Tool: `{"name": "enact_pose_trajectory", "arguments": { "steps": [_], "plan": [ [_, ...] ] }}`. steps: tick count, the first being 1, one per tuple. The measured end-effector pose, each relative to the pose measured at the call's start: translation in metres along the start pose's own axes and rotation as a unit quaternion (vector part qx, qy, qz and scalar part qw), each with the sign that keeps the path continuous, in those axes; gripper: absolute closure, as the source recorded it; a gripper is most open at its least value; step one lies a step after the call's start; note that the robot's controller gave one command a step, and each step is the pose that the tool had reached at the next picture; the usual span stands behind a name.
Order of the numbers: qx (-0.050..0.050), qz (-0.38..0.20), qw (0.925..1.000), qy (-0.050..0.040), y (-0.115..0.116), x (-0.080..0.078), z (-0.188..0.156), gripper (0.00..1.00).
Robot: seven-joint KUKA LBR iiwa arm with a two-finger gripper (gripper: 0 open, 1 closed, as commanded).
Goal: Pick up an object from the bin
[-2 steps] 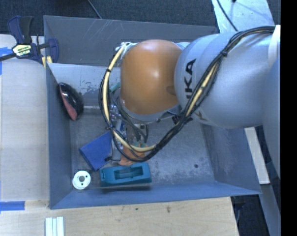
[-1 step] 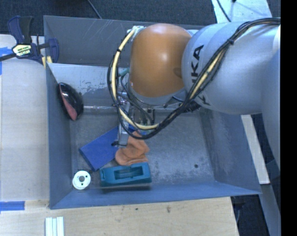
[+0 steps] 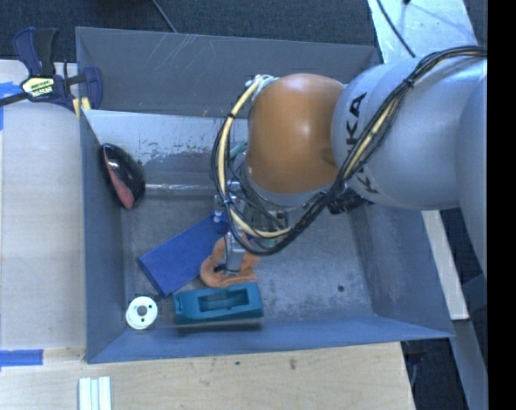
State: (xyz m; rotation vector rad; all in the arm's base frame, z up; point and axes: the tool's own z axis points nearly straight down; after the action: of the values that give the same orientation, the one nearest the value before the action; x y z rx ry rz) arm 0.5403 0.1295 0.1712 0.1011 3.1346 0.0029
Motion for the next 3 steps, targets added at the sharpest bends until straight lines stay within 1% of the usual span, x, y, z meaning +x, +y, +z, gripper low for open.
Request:
{"name": "enact_pose_trajectory", "arguments": {
  "steps": [1, 2, 3],
  "plan": [
    [0.001, -0.024, 0.9997, 0.0007, -0.022, 0.022, 0.045, 0.00],
    [0.000, -0.048, 0.9988, 0.0108, -0.018, 0.032, 0.081, 1.00],
    [0.000, -0.048, 0.9988, 0.0108, -0.018, 0.032, 0.081, 1.00]
  ]
}}
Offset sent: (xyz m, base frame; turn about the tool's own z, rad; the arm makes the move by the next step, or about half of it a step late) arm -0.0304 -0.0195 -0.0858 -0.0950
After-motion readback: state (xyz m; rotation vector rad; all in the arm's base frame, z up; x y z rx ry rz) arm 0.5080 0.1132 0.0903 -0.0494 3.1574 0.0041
